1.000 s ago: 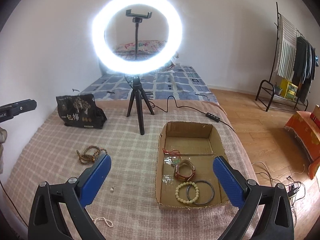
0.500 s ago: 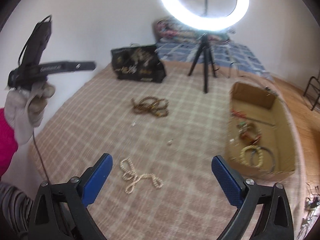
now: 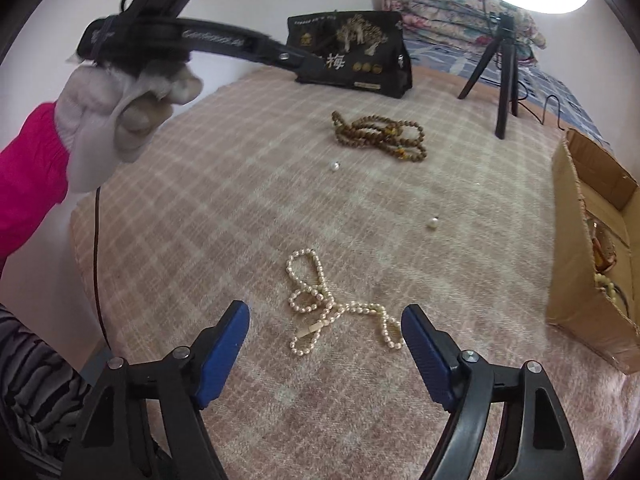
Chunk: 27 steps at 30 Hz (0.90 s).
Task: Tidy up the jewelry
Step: 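Lift both tools away from the box toward the remaining jewelry, then grasp the wooden bead strand with the left tool while the right tool grasps the pearl strand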
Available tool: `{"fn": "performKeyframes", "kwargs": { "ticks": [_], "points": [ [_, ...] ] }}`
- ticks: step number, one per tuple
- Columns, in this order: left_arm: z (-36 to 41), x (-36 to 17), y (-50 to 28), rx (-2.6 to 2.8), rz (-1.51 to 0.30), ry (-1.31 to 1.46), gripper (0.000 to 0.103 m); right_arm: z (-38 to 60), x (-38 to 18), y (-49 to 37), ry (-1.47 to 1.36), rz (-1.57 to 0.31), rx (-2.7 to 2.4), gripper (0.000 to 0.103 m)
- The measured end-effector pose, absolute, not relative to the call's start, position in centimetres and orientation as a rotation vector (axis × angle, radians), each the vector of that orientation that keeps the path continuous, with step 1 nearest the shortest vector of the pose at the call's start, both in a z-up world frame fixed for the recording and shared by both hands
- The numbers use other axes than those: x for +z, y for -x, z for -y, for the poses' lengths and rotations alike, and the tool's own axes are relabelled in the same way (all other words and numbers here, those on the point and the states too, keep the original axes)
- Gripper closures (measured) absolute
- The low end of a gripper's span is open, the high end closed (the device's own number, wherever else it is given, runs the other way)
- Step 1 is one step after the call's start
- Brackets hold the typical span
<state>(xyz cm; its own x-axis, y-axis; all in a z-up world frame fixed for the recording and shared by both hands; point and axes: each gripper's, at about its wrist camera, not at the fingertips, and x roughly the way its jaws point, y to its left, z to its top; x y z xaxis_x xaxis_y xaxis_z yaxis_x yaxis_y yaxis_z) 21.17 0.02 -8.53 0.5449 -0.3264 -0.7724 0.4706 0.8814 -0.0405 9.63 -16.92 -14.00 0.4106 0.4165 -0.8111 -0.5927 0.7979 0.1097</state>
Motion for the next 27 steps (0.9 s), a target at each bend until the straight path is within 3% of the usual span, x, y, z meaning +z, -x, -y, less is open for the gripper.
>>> {"fn": "performKeyframes", "kwargs": {
  "ticks": [17, 22, 27],
  "points": [
    [0.9, -12.2, -24.2, -0.519, -0.936, -0.202, 0.056, 13.8, -17.1, -9.9, 0.408, -0.960, 0.589, 0.020],
    [2.8, -13.3, -24.7, -0.559, -0.962, -0.289, 0.056, 14.6, -17.0, -10.9, 0.349, -0.980, 0.582, 0.037],
    [3.9, -14.8, -25.8, -0.546, -0.995, -0.339, 0.056, 14.8, -17.2, -11.3, 0.336, -0.981, 0.586, 0.042]
  ]
}}
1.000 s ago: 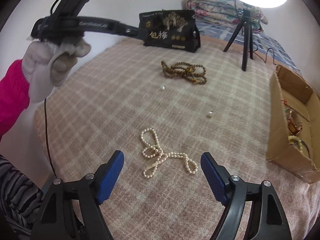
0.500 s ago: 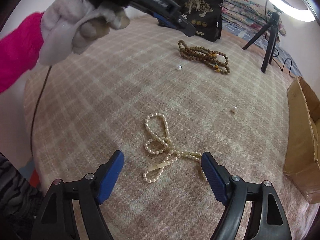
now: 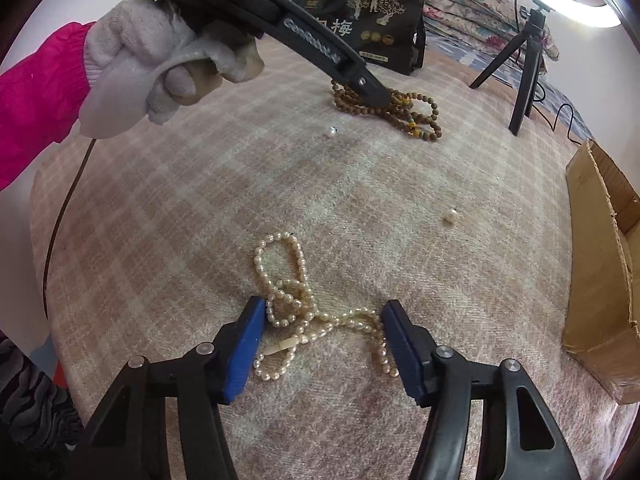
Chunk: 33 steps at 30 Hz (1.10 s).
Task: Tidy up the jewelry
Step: 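Grasp the wooden bead strand with the left tool while the right tool grasps the pearl strand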
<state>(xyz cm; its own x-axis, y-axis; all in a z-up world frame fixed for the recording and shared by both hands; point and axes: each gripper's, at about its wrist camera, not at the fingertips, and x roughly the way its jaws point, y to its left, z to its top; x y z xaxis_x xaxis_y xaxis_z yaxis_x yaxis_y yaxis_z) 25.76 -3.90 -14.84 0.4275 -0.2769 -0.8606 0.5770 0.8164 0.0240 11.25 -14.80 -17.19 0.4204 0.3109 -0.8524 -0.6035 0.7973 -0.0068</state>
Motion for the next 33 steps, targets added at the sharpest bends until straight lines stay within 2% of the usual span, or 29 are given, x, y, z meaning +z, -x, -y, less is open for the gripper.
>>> {"fn": "performKeyframes", "kwargs": {
  "ticks": [8, 11, 12, 13, 15, 18, 21, 22, 33],
  "points": [
    [5.1, -16.7, -27.0, -0.519, -1.011, -0.460, 0.056, 15.0, -17.2, -11.2, 0.328, -0.977, 0.587, 0.045],
    [5.1, -17.1, -27.0, -0.509, -1.002, -0.452, 0.056, 15.1, -17.2, -11.1, 0.328, -0.969, 0.581, 0.052],
    [5.1, -17.1, -27.0, -0.507, -0.995, -0.446, 0.060, 15.1, -17.2, -11.2, 0.324, -0.967, 0.580, 0.057],
    [5.1, -17.2, -26.8, -0.510, -0.989, -0.438, 0.074, 15.2, -17.2, -11.2, 0.321, -0.966, 0.577, 0.063],
    [5.3, -17.2, -26.5, -0.491, -0.970, -0.451, 0.087, 15.3, -17.1, -11.2, 0.315, -0.960, 0.571, 0.070],
    [5.3, -17.2, -26.3, -0.472, -0.957, -0.444, 0.098, 15.6, -17.0, -11.3, 0.295, -0.959, 0.561, 0.082],
    [4.6, -16.8, -26.7, -0.472, -0.969, -0.377, 0.099, 16.0, -16.9, -11.5, 0.272, -0.962, 0.551, 0.096],
    [4.3, -16.7, -26.8, -0.470, -0.972, -0.353, 0.099, 16.2, -16.9, -11.5, 0.262, -0.963, 0.550, 0.097],
    [1.9, -13.4, -26.3, -0.430, -0.927, -0.209, 0.099, 17.8, -15.9, -11.4, 0.150, -0.956, 0.526, 0.098]
  ]
}}
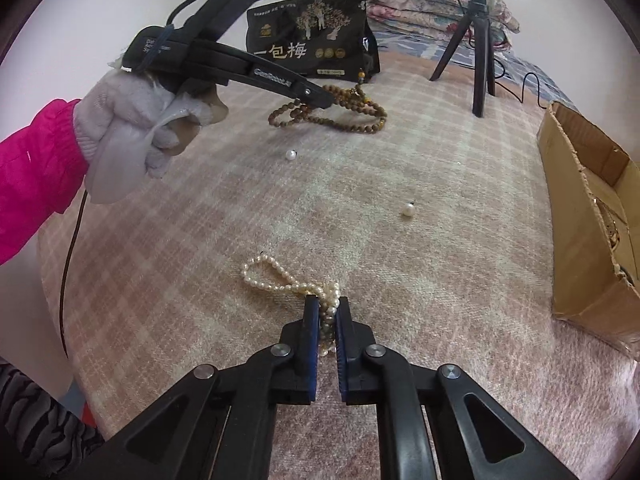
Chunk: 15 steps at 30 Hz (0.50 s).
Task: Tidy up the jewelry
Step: 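Grasp the wooden bead strand with the left tool while the right tool grasps the pearl strand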
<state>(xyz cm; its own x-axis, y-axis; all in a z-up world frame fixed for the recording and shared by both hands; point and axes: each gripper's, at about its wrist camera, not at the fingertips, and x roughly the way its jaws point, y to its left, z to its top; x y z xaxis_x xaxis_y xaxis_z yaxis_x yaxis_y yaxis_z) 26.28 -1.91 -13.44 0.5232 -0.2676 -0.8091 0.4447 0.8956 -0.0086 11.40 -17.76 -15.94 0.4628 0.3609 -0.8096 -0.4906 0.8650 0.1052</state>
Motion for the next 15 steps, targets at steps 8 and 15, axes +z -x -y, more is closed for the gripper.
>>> {"fn": "performKeyframes", "kwargs": {
  "ticks": [8, 15],
  "points": [
    [0.6, -10.6, -25.1, -0.411, -0.891, -0.146, 0.099, 18.7, -13.7, -10.4, 0.123, -0.903, 0.500, 0.099],
    [-0.2, -7.9, -23.7, -0.400, -0.848, -0.119, 0.099, 19.6, -11.6, -9.8, 0.109, -0.856, 0.470, 0.099]
  ]
}}
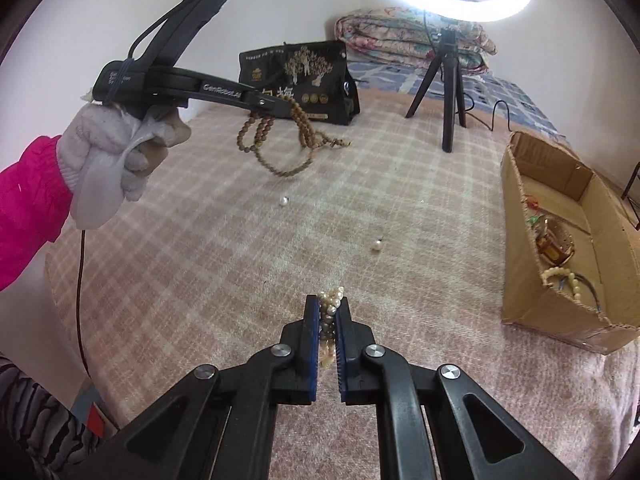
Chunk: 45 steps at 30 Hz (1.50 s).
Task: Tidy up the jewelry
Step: 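Grasp the wooden bead strand with the left tool while the right tool grasps the pearl strand, then carry the bead strand and pearl strand over the box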
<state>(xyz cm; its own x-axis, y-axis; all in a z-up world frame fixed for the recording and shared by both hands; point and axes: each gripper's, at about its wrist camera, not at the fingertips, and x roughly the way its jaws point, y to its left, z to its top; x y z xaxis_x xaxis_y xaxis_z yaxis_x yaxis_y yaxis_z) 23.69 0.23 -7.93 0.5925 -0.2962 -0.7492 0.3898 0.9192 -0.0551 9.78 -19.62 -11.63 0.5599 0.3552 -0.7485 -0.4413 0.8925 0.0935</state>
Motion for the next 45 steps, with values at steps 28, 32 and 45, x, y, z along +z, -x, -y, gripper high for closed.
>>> {"fn": "performKeyframes", "kwargs": {
  "ticks": [28, 32, 45],
  "points": [
    [3.0, 3.3, -18.0, -0.468, -0.664, -0.075, 0.099, 27.5, -3.4, -6.6, 0.058, -0.723, 0.307, 0.099],
    [4.7, 3.9, -17.8, -0.494, -0.655, -0.070, 0.099, 29.2, -2.6, -6.5, 0.053, -0.713, 0.276, 0.099],
    [10.6, 4.5, -18.6, -0.572, -0.651, -0.044, 0.099, 35.3, -1.5, -9.3, 0.011, -0.704, 0.183, 0.099]
  ]
}}
